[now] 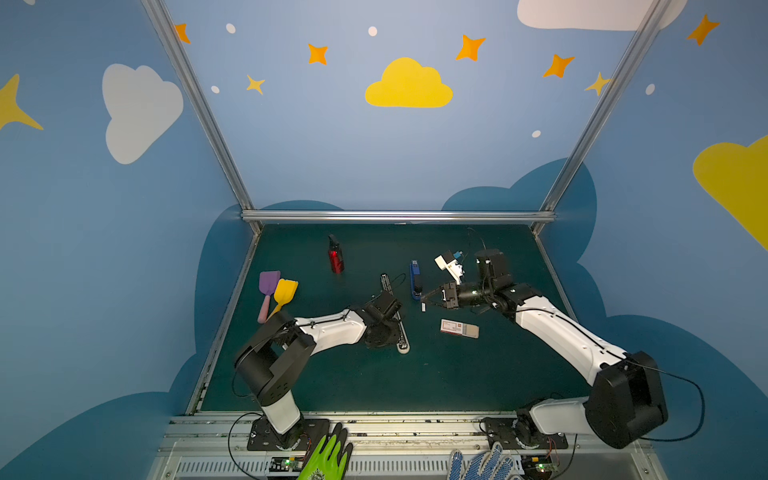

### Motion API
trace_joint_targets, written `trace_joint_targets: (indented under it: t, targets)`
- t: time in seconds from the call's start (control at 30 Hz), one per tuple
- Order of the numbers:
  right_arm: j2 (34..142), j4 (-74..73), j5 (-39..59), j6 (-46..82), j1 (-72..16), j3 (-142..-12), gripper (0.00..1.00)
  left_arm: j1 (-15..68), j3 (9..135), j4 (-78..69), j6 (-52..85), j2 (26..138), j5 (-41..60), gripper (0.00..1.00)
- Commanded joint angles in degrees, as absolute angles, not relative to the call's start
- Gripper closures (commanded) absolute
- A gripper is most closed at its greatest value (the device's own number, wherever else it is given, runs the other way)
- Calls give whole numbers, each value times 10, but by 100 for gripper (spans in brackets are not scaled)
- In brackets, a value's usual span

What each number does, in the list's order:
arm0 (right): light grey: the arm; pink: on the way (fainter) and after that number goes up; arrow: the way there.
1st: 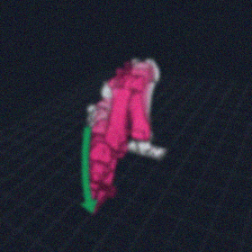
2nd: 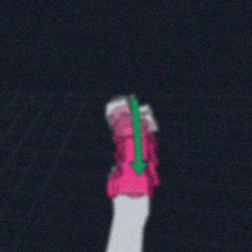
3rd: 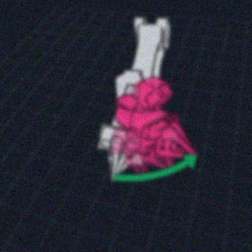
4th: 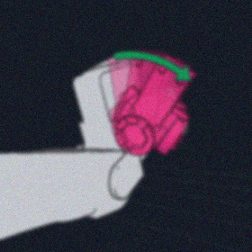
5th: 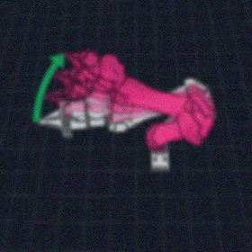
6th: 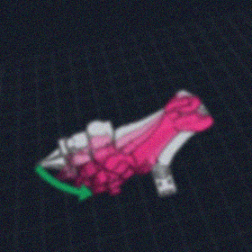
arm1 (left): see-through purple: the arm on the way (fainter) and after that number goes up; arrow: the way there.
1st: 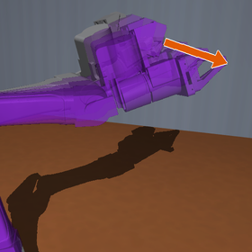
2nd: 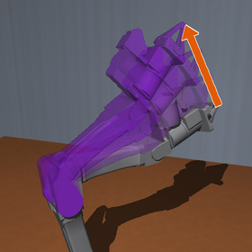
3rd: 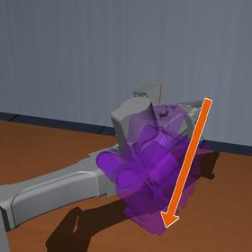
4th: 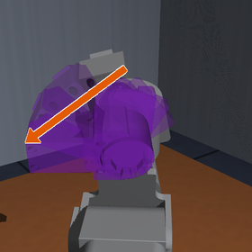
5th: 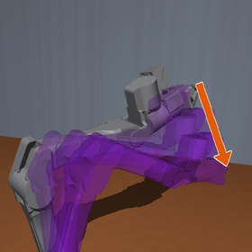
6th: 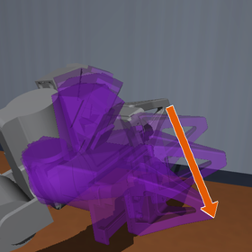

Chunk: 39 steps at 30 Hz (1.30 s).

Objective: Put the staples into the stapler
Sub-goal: 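Carry the strip over the stapler channel with the right gripper while the left gripper withdraws, then lower the staple strip into the open stapler channel with the right gripper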

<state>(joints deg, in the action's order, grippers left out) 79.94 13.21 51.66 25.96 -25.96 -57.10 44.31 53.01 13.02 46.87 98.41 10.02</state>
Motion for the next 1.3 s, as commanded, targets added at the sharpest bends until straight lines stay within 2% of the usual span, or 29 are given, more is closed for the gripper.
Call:
trace_joint_targets:
  t: [0.0, 0.17, 0.4, 0.6, 0.83, 1.27]
  targets:
    - [830, 164, 468, 235, -263, -599, 84, 455, 529, 118, 467, 995, 134, 65]
    - [904, 279, 337, 215, -307, -681, 83, 448, 490, 169, 473, 918, 62, 63]
    - [1007, 358, 162, 223, -390, -794, 83, 421, 400, 273, 535, 727, -53, 58]
    - [1088, 409, 27, 225, -442, -878, 82, 399, 354, 293, 557, 620, -90, 55]
    - [1132, 398, -26, 203, -471, -910, 82, 385, 341, 244, 535, 603, -53, 52]
    - [1168, 373, -47, 201, -478, -921, 82, 381, 344, 215, 532, 641, -18, 52]
